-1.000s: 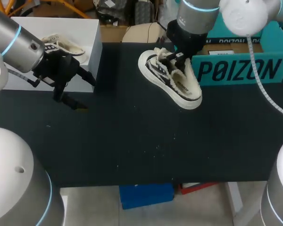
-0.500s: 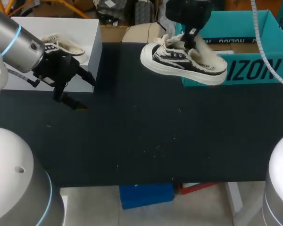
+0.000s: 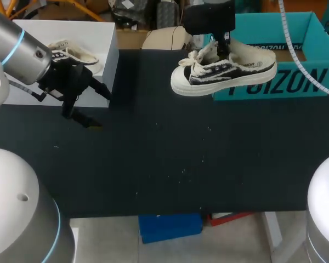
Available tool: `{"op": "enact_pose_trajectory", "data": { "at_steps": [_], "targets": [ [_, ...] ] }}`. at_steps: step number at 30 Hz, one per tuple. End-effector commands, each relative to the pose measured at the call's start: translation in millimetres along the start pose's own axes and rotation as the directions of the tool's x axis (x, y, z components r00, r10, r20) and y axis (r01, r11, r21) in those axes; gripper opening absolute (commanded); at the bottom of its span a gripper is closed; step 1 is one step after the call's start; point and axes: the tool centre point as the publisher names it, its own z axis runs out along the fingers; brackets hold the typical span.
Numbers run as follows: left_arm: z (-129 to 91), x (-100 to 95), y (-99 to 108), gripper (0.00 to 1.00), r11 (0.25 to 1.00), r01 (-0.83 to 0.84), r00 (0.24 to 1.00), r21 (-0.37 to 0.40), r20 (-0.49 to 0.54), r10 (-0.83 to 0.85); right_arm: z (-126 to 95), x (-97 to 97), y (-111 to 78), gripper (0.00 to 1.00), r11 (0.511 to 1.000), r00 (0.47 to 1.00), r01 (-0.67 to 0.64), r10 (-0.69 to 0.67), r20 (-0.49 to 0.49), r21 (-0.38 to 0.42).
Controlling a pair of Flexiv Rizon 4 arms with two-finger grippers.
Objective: Take the shoe out of the shoebox, open the shoe tongue, remove and reinsert the insole, then place the shoe into the shoebox
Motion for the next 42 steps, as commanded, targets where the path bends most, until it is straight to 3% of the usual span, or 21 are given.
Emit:
{"op": "enact_pose_trajectory", "data": {
  "at_steps": [1, 8, 27, 34, 42],
  "targets": [
    [1.3, 0.5, 0.3, 1.0, 1.0, -0.001, 1.0, -0.001, 0.003, 0.001, -1.9, -23.5, -9.8, 0.0, 0.999, 0.999, 0.029, -0.029, 0.015, -0.021],
    [1.3, 0.5, 0.3, 1.0, 1.0, -0.001, 1.0, -0.001, 0.003, 0.001, 11.9, -65.4, -36.5, 0.0, 0.994, 0.994, 0.1, -0.097, 0.06, -0.05],
    [1.3, 0.5, 0.3, 1.0, 1.0, -0.001, 1.0, -0.001, 0.003, 0.001, 82.3, -196.5, -103.0, 0.0, 0.976, 0.982, 0.179, -0.169, 0.086, -0.127],
    [1.3, 0.5, 0.3, 1.0, 1.0, -0.001, 1.0, -0.001, 0.003, 0.001, 105.8, -222.3, -112.8, 0.0, 0.979, 0.988, 0.148, -0.141, 0.062, -0.137],
    [1.3, 0.5, 0.3, 1.0, 1.0, -0.001, 1.0, -0.001, 0.003, 0.001, 132.7, -229.1, -119.0, 0.0, 0.987, 0.996, 0.09, -0.087, 0.03, -0.136]
  ]
}}
